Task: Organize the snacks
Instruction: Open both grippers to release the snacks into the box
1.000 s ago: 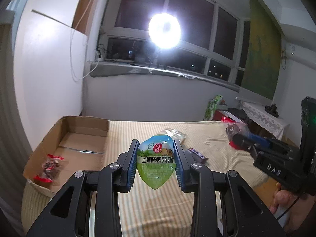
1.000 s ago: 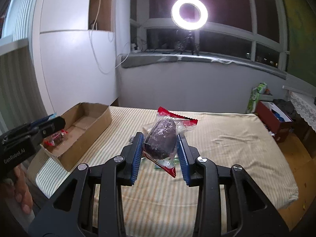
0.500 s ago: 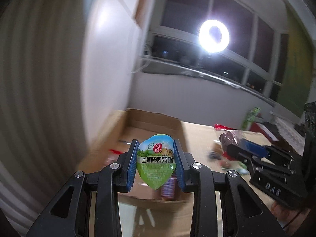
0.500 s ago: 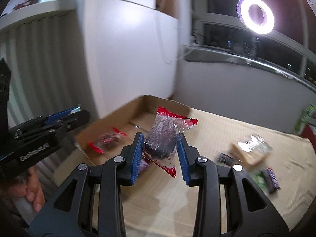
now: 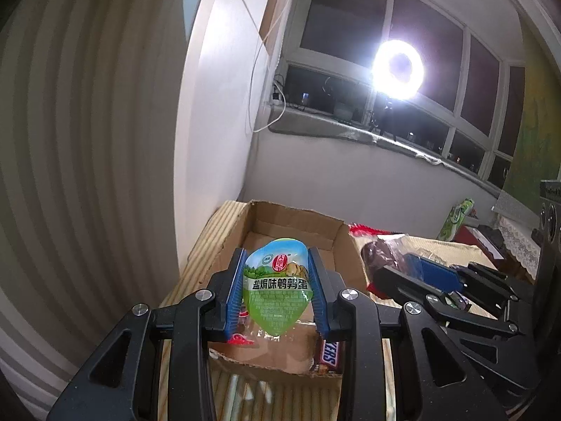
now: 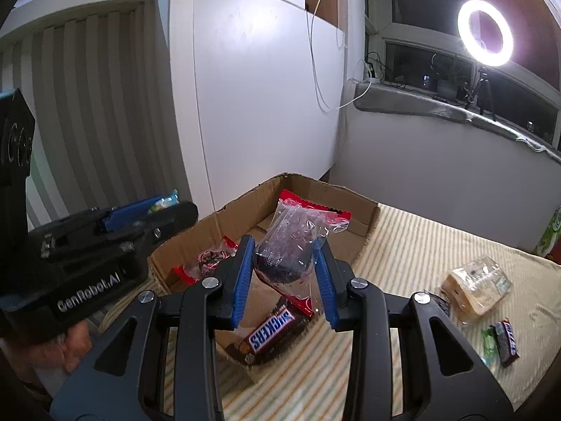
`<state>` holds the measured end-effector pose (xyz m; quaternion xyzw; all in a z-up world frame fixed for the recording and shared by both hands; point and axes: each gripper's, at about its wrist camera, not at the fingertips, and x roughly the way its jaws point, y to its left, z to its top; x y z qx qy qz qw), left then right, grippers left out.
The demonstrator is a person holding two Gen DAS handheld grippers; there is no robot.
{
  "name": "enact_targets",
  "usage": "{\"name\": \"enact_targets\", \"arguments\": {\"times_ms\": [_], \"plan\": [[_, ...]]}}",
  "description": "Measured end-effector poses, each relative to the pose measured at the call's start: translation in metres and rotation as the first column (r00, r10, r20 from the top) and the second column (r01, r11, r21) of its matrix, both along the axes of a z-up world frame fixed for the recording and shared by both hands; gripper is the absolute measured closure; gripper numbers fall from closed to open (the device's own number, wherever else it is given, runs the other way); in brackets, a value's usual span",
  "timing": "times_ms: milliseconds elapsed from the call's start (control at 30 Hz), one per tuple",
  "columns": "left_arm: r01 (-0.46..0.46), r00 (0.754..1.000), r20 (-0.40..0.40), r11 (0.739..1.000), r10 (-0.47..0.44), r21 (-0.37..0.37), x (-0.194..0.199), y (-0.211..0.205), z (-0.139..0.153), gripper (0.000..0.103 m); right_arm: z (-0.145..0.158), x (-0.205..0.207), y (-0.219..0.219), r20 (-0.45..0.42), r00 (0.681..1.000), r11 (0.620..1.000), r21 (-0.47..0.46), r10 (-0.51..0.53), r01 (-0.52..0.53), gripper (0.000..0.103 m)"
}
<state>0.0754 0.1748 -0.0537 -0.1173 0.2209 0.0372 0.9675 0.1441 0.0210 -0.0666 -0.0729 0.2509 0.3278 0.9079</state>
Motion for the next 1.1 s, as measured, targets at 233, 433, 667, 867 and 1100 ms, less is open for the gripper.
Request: {"name": "enact_targets", "arguments": {"times_ms": [233,433,667,867,1100], "plan": [[-0.039,0.991,-0.125,0.999,0.038,-0.003,0.025,0.01,-0.023,0.056,-0.038,0.036,0.01,-0.096,0.995,1.0,-0.026,-0.016,0.013,0.045],[-0.102,0.989,-0.115,0.994,0.096,-0.049,0.011,0.027,-0.023,0.023,-0.036,0.033,-0.007,-0.086,0.995,0.999,0.003,-0.041,0.042,0.036],[-0.125,0.988,-0.097,0.991,0.121,-0.039,-0.011,0.027,-0.008,0.023,-0.02,0.006,-0.014,-0.056,0.998,0.999,0.013,-0.029,0.03,0.035],[-0.141,0.987,-0.084,0.99,0.137,-0.032,-0.023,0.03,0.001,0.023,-0.011,-0.016,-0.01,-0.04,0.999,0.999,0.034,0.004,-0.002,0.034],[-0.133,0.987,-0.087,0.991,0.133,0.012,-0.024,0.012,0.004,0.023,-0.01,-0.025,-0.038,-0.033,0.999,0.996,0.086,-0.011,0.014,0.034]]}}
